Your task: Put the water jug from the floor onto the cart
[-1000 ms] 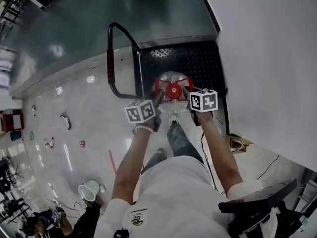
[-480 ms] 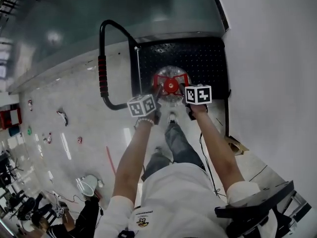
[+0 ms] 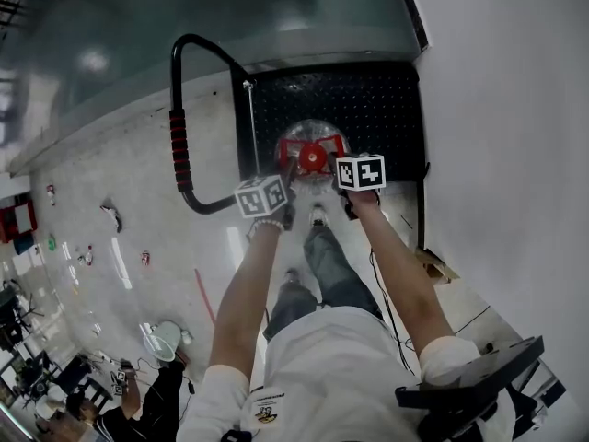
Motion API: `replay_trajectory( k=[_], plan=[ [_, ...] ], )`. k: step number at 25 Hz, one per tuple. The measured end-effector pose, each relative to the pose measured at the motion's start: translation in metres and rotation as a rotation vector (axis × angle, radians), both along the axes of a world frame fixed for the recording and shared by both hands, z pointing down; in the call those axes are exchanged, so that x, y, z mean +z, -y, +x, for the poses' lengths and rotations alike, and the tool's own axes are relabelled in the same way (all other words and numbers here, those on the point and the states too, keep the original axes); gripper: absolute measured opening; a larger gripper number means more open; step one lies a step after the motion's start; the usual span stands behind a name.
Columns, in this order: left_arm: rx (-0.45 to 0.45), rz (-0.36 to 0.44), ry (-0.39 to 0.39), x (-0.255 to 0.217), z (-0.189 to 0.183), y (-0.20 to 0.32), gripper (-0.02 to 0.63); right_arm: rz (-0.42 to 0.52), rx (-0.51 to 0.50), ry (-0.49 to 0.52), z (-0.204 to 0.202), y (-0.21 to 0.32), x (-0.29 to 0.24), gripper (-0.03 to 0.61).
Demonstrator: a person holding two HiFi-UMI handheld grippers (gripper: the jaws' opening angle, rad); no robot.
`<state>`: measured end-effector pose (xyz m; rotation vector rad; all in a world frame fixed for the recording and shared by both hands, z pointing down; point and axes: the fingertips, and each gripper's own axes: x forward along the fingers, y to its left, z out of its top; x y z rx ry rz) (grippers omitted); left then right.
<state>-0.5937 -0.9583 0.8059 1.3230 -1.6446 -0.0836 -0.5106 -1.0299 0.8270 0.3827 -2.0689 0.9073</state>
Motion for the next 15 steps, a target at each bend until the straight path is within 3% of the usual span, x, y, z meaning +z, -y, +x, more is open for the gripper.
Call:
replay_trajectory(
  k=[15],
  plan=[
    [0.015, -0.051, 0.024, 0.029, 0.007, -0.010, 0.075, -0.022, 0.059, -0.021, 0.019, 0.000, 0.023, 0.023]
  ],
)
